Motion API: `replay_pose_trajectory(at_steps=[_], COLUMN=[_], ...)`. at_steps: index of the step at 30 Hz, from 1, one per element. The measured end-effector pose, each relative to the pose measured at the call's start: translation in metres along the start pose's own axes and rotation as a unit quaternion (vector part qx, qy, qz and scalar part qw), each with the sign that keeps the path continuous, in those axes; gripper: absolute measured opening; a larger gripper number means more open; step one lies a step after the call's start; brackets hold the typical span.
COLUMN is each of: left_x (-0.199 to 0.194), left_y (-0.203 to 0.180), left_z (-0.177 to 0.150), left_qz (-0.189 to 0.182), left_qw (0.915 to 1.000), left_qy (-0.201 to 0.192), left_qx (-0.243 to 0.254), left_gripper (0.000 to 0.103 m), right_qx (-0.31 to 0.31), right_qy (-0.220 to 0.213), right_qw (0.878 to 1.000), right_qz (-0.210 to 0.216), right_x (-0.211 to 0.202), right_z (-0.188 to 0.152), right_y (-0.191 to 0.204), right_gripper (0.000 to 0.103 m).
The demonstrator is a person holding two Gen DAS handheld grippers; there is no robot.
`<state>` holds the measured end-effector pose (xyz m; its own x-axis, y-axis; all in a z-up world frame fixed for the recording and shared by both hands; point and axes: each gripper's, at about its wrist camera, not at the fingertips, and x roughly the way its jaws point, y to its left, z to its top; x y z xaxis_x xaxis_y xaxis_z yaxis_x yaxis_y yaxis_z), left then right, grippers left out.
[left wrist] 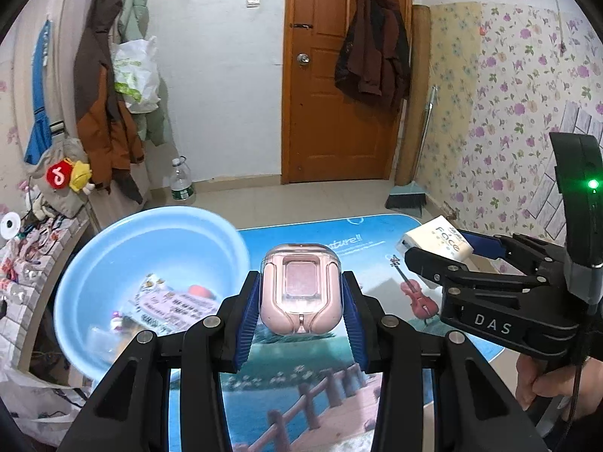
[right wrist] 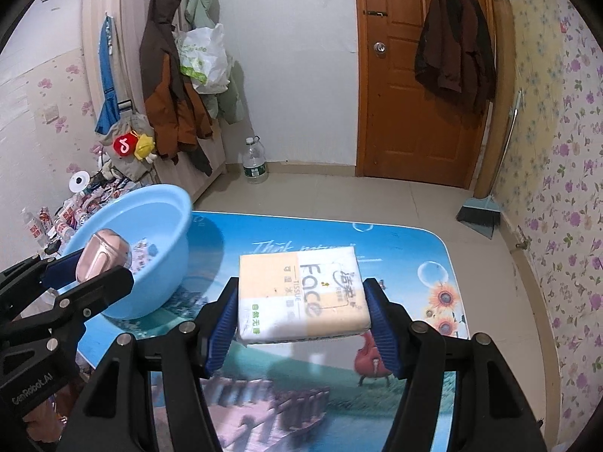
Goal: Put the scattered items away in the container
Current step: 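Lift and carry the pink case and tissue pack over the blue basin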
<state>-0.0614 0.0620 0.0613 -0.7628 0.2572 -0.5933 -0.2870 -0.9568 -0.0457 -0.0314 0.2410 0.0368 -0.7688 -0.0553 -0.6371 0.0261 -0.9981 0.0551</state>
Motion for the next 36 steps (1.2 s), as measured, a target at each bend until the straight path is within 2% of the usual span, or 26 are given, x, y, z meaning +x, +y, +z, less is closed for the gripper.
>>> replay_pose_trajectory(at_steps=[11, 25, 36], left_x=[-0.034, -0.042, -0.049], left_y=[0.041, 0.060, 0.096], left_z=[-0.012, -0.016, -0.014], left_qz=[0.018, 0.022, 0.048], left_qw=[0.9994, 0.9989, 0.9975], left_qy=[-0.012, -0.017, -0.024], left_qx=[-0.026, -0.038, -0.046], left_gripper=[0.039, 0.039, 0.039], right_qx=[-0.009, -0.021, -0.032], right_qy=[0.000, 0.001, 0.002], right_qw=[1.000, 1.000, 0.999], right_qz=[0.011, 0.013, 0.032], right_x=[-0.017, -0.014, -0.004], right_z=[-0.005, 0.001, 0.005], right_y=[0.044, 0.053, 0.077], right_gripper=[0.065, 0.065, 0.065])
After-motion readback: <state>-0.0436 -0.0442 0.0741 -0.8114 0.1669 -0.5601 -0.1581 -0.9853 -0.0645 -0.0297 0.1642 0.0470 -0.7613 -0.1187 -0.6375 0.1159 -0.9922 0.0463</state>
